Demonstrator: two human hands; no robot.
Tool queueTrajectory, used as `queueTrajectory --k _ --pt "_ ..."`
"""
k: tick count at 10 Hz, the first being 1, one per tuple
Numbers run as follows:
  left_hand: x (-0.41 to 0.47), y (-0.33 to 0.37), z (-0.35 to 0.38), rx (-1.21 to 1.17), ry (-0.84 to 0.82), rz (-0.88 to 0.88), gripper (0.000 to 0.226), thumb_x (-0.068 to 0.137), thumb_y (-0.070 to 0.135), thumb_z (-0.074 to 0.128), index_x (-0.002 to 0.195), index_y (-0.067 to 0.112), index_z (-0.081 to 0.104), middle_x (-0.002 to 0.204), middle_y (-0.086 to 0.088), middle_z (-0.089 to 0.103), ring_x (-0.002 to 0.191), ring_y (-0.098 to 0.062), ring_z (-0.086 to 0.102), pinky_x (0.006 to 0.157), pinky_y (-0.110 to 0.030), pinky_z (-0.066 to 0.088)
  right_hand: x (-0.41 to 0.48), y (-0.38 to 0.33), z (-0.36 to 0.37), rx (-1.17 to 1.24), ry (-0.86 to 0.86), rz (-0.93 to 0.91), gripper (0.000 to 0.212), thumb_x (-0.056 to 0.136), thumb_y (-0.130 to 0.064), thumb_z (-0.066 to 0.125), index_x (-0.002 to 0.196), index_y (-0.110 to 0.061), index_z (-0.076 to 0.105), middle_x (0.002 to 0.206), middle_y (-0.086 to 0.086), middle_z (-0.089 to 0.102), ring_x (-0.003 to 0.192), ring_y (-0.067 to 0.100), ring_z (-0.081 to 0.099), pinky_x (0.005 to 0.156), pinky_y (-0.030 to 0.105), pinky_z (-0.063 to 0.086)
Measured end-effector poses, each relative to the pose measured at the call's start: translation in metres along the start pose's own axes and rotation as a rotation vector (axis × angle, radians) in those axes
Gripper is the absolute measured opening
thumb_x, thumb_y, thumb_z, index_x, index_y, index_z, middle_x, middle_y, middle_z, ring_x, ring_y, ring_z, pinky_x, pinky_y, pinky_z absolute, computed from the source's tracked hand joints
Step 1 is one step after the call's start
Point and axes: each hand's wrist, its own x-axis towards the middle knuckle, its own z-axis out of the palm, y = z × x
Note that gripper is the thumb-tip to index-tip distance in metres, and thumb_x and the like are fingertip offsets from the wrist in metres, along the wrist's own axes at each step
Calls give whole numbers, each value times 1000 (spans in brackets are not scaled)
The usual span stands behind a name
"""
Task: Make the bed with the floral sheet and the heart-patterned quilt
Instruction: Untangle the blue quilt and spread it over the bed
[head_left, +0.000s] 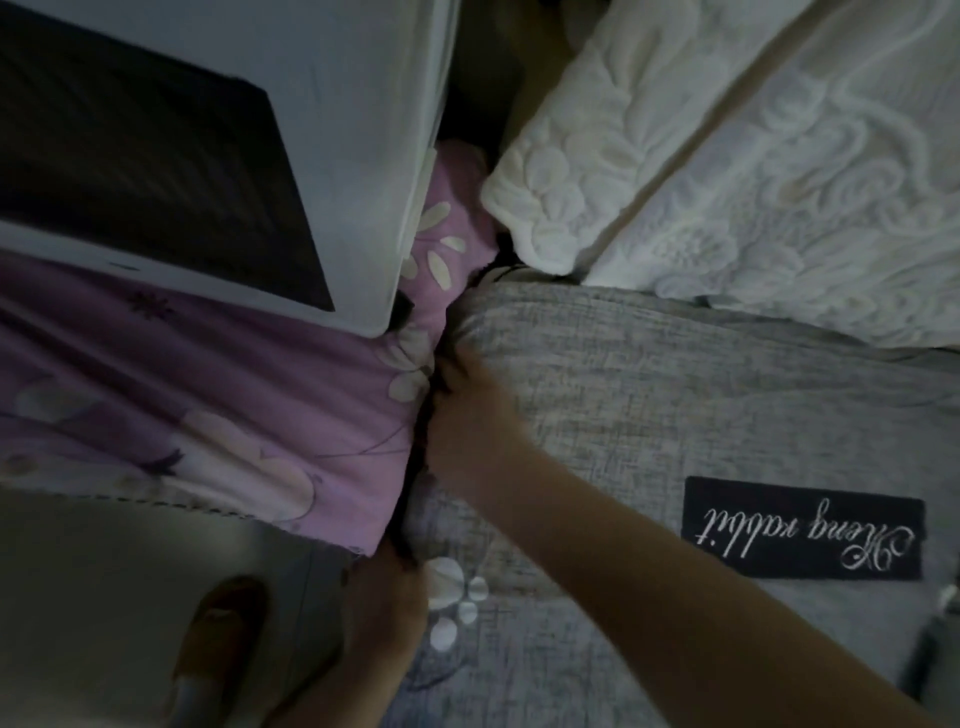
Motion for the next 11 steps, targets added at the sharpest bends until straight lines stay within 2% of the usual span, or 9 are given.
queueTrajectory --k 1,2,3,4,5,7,9,10,11 --pt "-35 6 6 7 195 119 29 88 4 40 92 -13 64 103 -36 63 83 -48 66 81 -46 44 -16 55 -24 59 192 508 51 80 -18 28 98 -12 75 99 9 70 107 34 60 103 45 41" --pt "-62 25 15 -29 143 316 57 98 33 37 139 -6 42 146 -30 39 129 -51 43 106 -53 32 -4 85 4 128 386 599 38 75 -24 39 69 -10 74 70 8 66 77 31 67 81 38 53" --pt "-65 39 14 158 44 496 77 90 51 42 148 2 34 157 -23 27 142 -50 24 115 -55 21 23 95 24 314 373 519 46 79 -19 34 74 -2 76 78 16 70 92 39 68 89 50 54" --pt "-32 43 12 327 -11 571 90 81 58 48 148 -1 37 158 -23 25 145 -46 22 112 -59 26 31 94 3 459 283 546 49 91 -20 31 115 -6 71 124 16 65 134 34 46 116 44 29" --pt "-23 47 6 390 -44 649 91 80 51 54 148 -5 32 159 -24 19 147 -41 19 115 -54 22 32 88 -12 576 331 712 45 95 -23 37 129 -12 64 140 10 56 143 29 34 120 41 18" --pt "-14 63 -3 250 3 580 67 93 36 40 147 -5 36 154 -27 30 142 -43 31 109 -58 35 -8 33 14 486 673 689 47 81 -20 37 104 -4 75 114 11 71 119 33 61 105 51 44" --pt "-1 81 1 418 -59 567 90 63 23 79 140 -8 45 142 -30 46 128 -49 47 106 -60 39 -22 35 40 560 619 600 54 79 -28 42 122 -9 68 128 8 65 114 34 63 96 45 48" --pt "24 100 -22 427 65 731 62 64 1 69 124 -6 59 124 -25 62 113 -40 62 97 -50 51 -44 41 22 677 783 836 43 71 -18 56 110 -10 73 109 10 72 97 33 68 84 37 52" --pt "81 138 -44 342 203 820 47 81 -4 53 128 -5 56 127 -27 58 113 -41 60 92 -46 52 -82 52 36 716 683 1114 48 84 -7 55 132 -12 58 131 10 60 111 34 58 88 40 43"
